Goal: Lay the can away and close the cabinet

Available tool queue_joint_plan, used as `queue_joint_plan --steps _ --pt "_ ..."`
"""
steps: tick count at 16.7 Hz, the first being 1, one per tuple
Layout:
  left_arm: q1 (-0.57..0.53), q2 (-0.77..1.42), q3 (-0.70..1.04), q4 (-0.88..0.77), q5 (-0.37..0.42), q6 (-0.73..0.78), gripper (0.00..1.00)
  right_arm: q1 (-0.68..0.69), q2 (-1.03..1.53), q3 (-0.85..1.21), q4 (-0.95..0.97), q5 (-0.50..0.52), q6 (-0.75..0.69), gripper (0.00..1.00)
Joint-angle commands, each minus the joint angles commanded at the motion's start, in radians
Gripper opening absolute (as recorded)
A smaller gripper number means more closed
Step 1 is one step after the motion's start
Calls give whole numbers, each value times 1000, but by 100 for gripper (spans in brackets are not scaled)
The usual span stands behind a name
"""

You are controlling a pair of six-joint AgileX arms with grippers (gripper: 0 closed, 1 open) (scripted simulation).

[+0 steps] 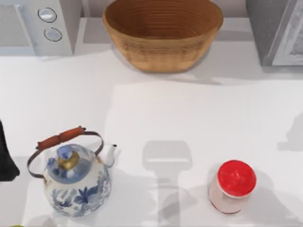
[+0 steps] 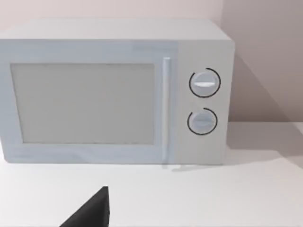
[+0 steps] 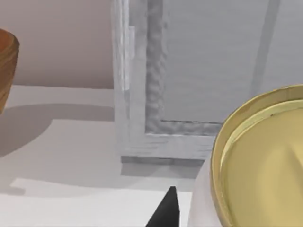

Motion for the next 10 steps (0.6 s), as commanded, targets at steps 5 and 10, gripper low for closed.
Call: queue_joint_plan --steps 5,10 --pt "0 0 0 0 0 0 100 76 -406 -160 -128 71 25 0" --pt "0 0 0 0 0 0 100 113 -628 -252 -200 127 45 0"
